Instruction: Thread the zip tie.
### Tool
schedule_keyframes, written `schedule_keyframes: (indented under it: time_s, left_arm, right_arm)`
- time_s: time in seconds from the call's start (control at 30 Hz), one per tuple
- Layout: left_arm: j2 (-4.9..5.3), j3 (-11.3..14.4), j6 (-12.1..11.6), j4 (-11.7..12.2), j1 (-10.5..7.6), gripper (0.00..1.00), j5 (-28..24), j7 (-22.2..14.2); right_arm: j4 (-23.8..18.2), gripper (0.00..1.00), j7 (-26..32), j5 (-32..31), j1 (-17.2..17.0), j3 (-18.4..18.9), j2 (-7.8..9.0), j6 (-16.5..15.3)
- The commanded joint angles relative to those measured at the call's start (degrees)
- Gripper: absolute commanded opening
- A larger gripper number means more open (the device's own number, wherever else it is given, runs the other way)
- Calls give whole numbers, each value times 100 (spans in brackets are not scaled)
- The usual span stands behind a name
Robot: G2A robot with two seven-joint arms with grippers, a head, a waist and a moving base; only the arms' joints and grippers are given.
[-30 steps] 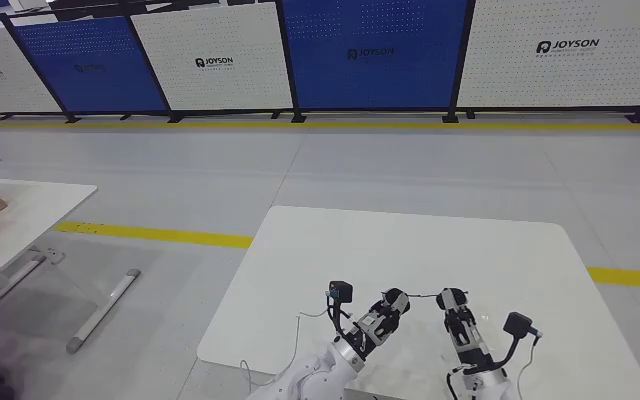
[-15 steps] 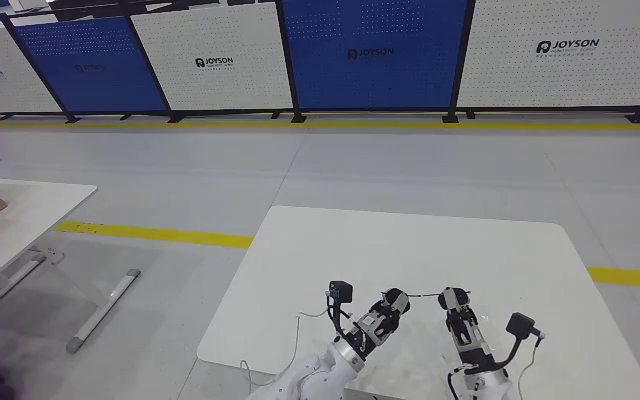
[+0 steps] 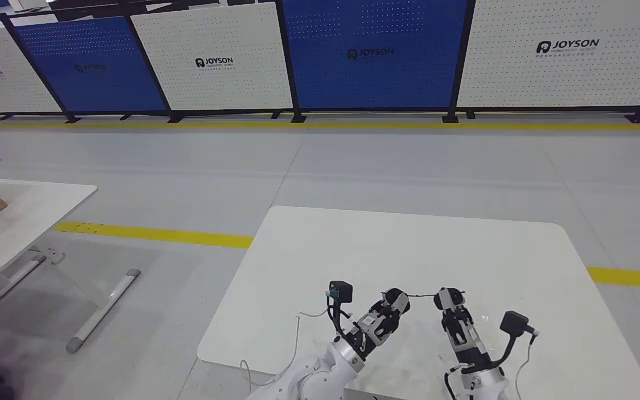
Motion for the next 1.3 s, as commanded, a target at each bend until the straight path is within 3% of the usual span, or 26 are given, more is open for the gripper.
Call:
schedule_keyframes:
  time_s: [0.0,0.3,0.4,0.67,0.93,1.27]
  left_arm:
    - [0,0,0,0,0,0,0,0]
    - [0,0,0,0,0,0,0,0]
    - [-14,-2,-17,-46,14,0,-261,-105]
    - [-1,-209,-326,-121,12,0,-1276,-627]
    - [33,-272,-326,-174,11,0,-1644,-1014]
    - [40,-251,-326,-180,-31,0,-1752,-1043]
  right_arm:
    - [-9,0,7,10,-1,-1,-2,0]
    - [-13,0,31,4,38,-36,-8,0]
    - [-11,0,69,4,52,-45,-5,0]
    - [-172,0,115,-13,21,-2,28,0]
    - [-218,0,239,85,41,-4,48,0]
    - [-149,0,523,313,110,47,65,0]
